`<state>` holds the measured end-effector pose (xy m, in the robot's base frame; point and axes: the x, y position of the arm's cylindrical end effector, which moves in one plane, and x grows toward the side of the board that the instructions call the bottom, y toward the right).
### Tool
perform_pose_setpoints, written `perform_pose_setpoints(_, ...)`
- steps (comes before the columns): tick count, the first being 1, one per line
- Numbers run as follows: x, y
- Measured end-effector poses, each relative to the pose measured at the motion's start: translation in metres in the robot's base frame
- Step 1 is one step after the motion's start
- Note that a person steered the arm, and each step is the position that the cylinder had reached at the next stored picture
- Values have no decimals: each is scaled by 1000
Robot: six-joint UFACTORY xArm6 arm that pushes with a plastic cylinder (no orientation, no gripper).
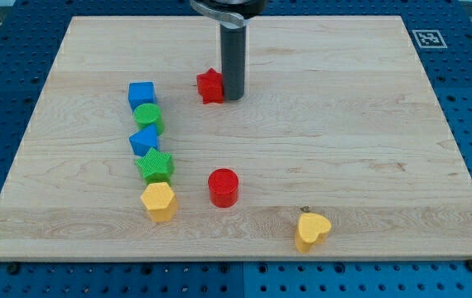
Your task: Adjust the blue cube in between the red star and green circle
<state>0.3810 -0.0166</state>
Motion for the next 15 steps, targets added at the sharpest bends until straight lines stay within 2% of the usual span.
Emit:
perform_pose_setpoints(2,-6,-65)
perform_pose_setpoints(3,-13,-74)
perform_pose_setpoints(4,-49,-48)
perform_pose_setpoints(5,-91,-67)
perform_pose_setpoints(6,-98,-134)
perform_pose_setpoints(7,-66,-169)
perform_pose_setpoints(8,-36,-179)
perform_pose_setpoints(9,-36,-205)
perform_pose_setpoints(10,-56,-244)
perform_pose_setpoints(11,-93,-281)
perform_pose_setpoints(13,-96,-289)
perform_pose_setpoints(15,-16,-241)
